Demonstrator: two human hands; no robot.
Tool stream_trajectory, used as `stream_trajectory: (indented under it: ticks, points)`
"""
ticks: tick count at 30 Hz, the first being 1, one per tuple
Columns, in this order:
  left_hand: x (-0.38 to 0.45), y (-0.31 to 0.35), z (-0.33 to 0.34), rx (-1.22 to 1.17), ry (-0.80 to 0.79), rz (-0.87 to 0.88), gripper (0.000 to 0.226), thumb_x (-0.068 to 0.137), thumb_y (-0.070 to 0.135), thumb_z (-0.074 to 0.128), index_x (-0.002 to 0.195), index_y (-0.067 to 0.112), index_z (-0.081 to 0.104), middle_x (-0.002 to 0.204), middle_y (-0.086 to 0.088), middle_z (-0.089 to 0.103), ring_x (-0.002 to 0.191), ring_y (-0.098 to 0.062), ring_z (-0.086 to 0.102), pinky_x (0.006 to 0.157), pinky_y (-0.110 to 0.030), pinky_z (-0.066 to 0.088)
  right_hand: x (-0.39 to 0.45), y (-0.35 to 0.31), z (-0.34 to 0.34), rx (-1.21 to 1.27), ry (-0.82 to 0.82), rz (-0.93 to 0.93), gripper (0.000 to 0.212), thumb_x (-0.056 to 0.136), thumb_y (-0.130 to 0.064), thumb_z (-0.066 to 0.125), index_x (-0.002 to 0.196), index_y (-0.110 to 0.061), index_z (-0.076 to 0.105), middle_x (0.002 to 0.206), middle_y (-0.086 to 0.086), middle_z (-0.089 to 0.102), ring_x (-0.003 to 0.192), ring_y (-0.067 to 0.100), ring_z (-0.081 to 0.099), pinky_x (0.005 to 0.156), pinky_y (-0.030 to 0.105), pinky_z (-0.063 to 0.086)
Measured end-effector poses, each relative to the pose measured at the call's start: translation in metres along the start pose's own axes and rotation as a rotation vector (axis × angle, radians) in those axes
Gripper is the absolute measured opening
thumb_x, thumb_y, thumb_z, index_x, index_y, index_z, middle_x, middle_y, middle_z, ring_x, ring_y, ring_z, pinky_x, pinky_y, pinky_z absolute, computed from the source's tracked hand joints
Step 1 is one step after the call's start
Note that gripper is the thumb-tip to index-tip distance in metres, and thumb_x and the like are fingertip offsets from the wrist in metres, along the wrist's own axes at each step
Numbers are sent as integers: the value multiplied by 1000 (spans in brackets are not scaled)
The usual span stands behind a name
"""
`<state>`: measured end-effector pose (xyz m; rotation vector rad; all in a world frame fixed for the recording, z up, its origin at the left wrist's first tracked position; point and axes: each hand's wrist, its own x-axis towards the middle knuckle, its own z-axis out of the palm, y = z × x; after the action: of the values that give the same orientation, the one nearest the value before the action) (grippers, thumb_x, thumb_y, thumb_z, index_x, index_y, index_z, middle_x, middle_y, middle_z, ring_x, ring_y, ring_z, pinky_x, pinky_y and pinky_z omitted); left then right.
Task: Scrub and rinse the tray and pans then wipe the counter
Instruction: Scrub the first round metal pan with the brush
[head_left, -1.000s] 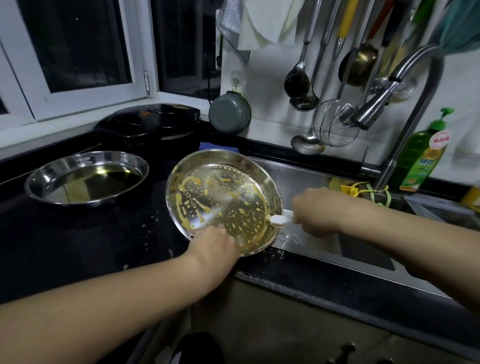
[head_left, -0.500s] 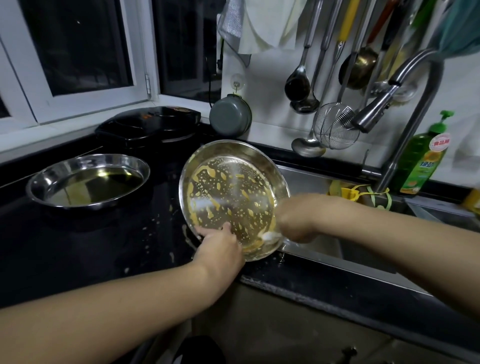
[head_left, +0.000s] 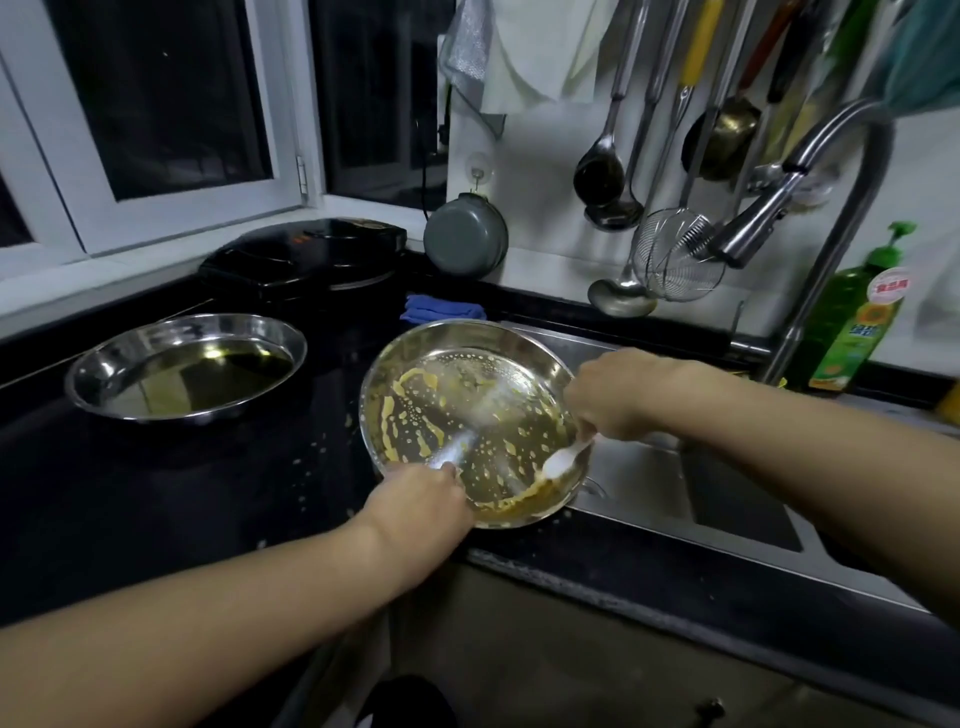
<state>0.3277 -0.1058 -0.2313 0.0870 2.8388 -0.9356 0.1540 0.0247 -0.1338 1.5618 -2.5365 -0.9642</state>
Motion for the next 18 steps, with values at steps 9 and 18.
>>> stream_trajectory:
  ticks: [9,18]
  points:
    - [-4,-37,41,-4,210,66,41,98,4,32,121,10,65,115,-6,69,100,-28,70,75,-36,50,17,-39,27,424,7,-324,22,97,-18,63,113,-25,76,73,-31,64,63,5,48,72,21,38]
    - [-28,-68,89,-215,354,-203,83,49,2,90,128,-4,67,123,-22,70,101,-22,75,71,-26,61,60,-80,9,376,149,-407,30,104,-28,47,127,-25,67,82,-4,60,80,23,58,72,33,45]
